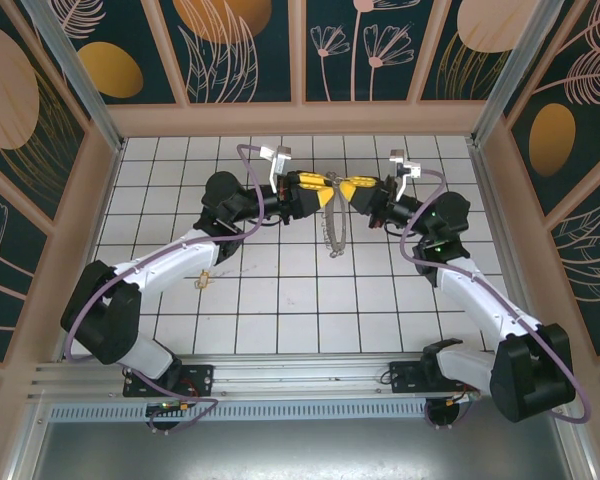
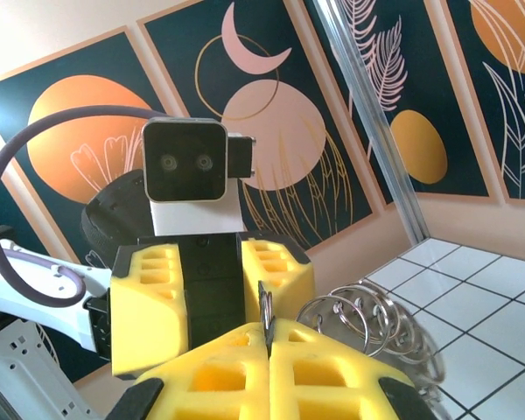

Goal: Put the keys on the keyring

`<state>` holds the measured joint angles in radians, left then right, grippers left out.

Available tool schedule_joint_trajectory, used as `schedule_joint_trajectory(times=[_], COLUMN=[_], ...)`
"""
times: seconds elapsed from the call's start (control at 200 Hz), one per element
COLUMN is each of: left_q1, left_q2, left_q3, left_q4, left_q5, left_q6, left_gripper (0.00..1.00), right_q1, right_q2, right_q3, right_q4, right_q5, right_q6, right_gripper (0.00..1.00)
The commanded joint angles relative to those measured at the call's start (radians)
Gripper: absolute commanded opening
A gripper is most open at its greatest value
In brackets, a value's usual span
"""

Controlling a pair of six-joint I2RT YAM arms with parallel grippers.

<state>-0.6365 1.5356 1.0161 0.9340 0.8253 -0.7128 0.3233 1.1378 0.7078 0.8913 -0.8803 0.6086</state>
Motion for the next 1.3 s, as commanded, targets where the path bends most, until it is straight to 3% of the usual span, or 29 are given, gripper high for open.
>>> schedule_joint_trajectory(times=[0.0,0.811,1.291], left_q1=[0.000,0.019,0.021], left_q2=[0.009,0.013,0.046], left_q3=[0.038,0.049,0.048], left_q4=[0.069,0.051,0.053], left_q5=[0.027,-0.032,0.091], left_q6=[-0.025,0.019,0.000], left_gripper=[0.34,0.32,0.28], right_q1=[0.013,0.044,0.045], right_q2=[0.000,-0.034,-0.027], right_q3=[0.044,0.042,0.048], right_q4=[0.058,-0.031,-0.047], right_q5=[-0.006,0.004,0.014], right_q6=[-0.013,-0.067,-0.081], right_gripper=[0.00,0.00,0.00])
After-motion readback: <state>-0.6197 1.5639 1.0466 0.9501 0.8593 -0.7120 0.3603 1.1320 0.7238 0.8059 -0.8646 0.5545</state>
